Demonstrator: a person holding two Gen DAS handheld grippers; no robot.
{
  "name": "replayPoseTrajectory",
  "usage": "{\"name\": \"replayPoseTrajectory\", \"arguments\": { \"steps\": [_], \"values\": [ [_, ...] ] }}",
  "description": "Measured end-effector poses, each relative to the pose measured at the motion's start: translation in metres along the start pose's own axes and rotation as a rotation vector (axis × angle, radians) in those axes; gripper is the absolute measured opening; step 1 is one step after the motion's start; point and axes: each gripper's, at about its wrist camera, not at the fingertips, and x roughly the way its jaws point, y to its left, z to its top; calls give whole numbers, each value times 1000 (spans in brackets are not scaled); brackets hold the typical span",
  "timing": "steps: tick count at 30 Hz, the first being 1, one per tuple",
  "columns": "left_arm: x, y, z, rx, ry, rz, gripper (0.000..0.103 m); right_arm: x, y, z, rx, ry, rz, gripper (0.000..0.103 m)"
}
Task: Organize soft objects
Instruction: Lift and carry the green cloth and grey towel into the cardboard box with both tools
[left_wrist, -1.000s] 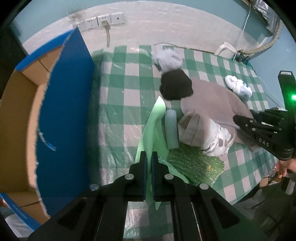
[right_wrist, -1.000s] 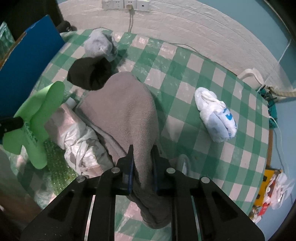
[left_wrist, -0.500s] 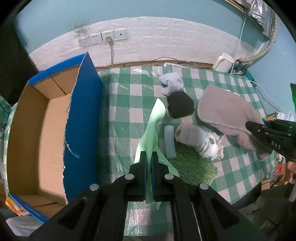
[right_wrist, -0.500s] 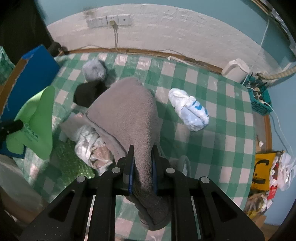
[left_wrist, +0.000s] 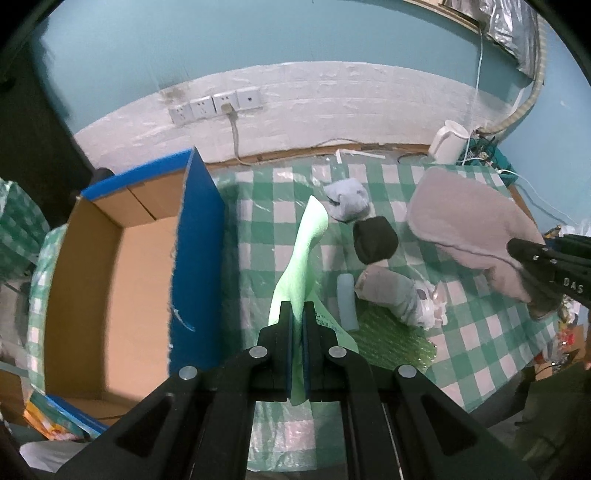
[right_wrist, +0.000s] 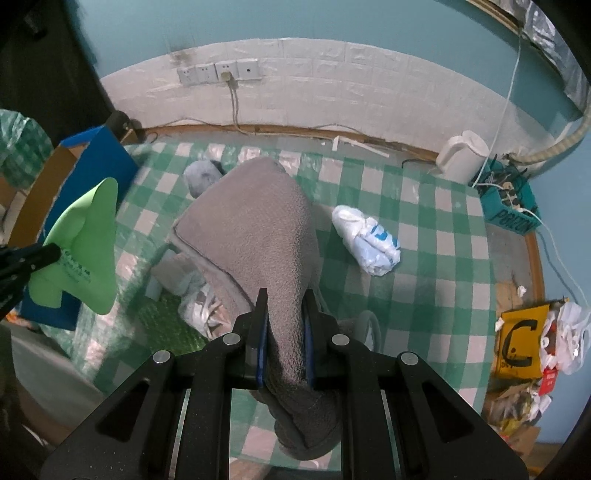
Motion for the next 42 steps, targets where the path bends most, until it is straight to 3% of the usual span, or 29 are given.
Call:
{"name": "replayPoseTrajectory", "arguments": {
  "steps": [24, 42],
  "values": [
    [-55, 35, 10, -53, -133, 62, 4, -37, 49, 33, -72, -99, 83, 13],
    [-84, 95, -8, -148, -186, 124, 4, -38, 149, 75, -210, -128, 180, 13]
  ]
}}
